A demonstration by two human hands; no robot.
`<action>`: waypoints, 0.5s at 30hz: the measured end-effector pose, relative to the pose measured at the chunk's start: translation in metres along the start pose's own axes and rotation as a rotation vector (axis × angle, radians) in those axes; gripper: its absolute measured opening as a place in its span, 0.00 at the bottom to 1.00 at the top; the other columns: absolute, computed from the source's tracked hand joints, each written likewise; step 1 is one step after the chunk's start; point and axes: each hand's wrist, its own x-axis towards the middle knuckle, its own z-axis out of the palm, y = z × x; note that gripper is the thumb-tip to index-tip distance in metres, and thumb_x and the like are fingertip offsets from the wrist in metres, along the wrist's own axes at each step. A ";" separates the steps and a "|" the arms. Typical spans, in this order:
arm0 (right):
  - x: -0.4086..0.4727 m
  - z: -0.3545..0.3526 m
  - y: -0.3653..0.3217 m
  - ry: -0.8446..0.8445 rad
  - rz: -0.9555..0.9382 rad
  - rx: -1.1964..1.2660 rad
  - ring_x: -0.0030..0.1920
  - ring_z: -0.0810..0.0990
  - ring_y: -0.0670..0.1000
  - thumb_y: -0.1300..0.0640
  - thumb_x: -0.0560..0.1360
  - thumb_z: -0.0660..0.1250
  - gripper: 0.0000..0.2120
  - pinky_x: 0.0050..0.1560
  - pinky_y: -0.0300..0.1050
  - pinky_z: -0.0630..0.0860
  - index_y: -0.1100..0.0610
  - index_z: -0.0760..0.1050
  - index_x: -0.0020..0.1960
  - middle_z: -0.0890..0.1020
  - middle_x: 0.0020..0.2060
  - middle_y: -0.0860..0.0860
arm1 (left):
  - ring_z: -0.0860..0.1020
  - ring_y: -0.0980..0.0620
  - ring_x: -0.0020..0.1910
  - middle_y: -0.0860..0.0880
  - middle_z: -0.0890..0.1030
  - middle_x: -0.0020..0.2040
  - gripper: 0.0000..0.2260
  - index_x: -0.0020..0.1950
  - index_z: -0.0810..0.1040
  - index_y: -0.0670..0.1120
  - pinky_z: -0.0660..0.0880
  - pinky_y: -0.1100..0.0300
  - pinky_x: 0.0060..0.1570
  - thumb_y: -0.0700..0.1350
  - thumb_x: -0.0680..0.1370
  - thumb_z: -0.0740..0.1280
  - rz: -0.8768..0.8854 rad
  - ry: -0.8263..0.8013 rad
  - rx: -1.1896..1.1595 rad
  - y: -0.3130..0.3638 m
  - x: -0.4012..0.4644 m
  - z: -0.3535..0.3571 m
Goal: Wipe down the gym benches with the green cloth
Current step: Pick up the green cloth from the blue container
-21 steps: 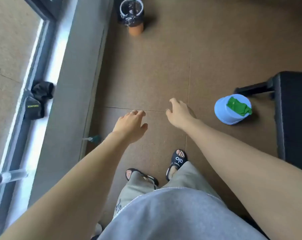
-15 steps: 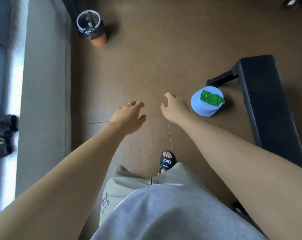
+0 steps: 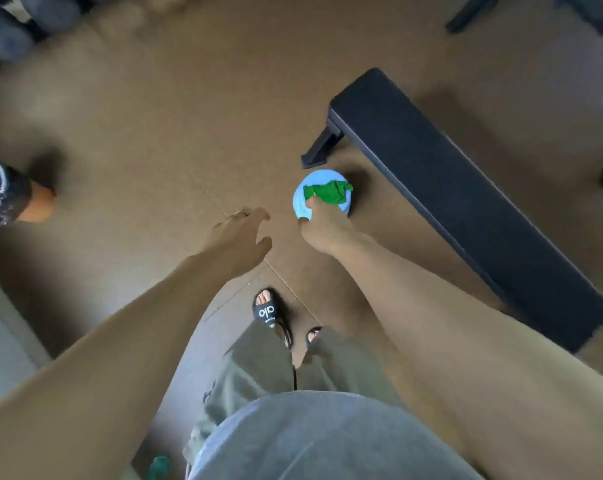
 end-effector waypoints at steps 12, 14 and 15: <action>0.143 -0.065 0.059 0.038 0.209 0.138 0.65 0.77 0.61 0.62 0.84 0.57 0.17 0.56 0.45 0.70 0.65 0.72 0.71 0.79 0.65 0.61 | 0.76 0.43 0.66 0.46 0.76 0.69 0.21 0.73 0.71 0.49 0.74 0.46 0.64 0.48 0.80 0.69 0.129 -0.092 0.066 0.036 0.195 -0.032; 0.173 -0.071 0.075 0.017 0.233 0.138 0.68 0.74 0.59 0.61 0.85 0.56 0.20 0.55 0.43 0.69 0.63 0.67 0.75 0.76 0.69 0.60 | 0.76 0.44 0.65 0.47 0.76 0.69 0.22 0.73 0.71 0.50 0.74 0.46 0.63 0.48 0.80 0.69 0.123 -0.089 0.053 0.044 0.225 -0.027; 0.190 -0.073 0.083 0.012 0.241 0.128 0.68 0.74 0.59 0.61 0.85 0.56 0.20 0.53 0.42 0.68 0.63 0.66 0.76 0.76 0.69 0.59 | 0.76 0.44 0.65 0.47 0.76 0.69 0.22 0.73 0.71 0.50 0.75 0.46 0.63 0.47 0.80 0.69 0.127 -0.091 0.052 0.047 0.242 -0.022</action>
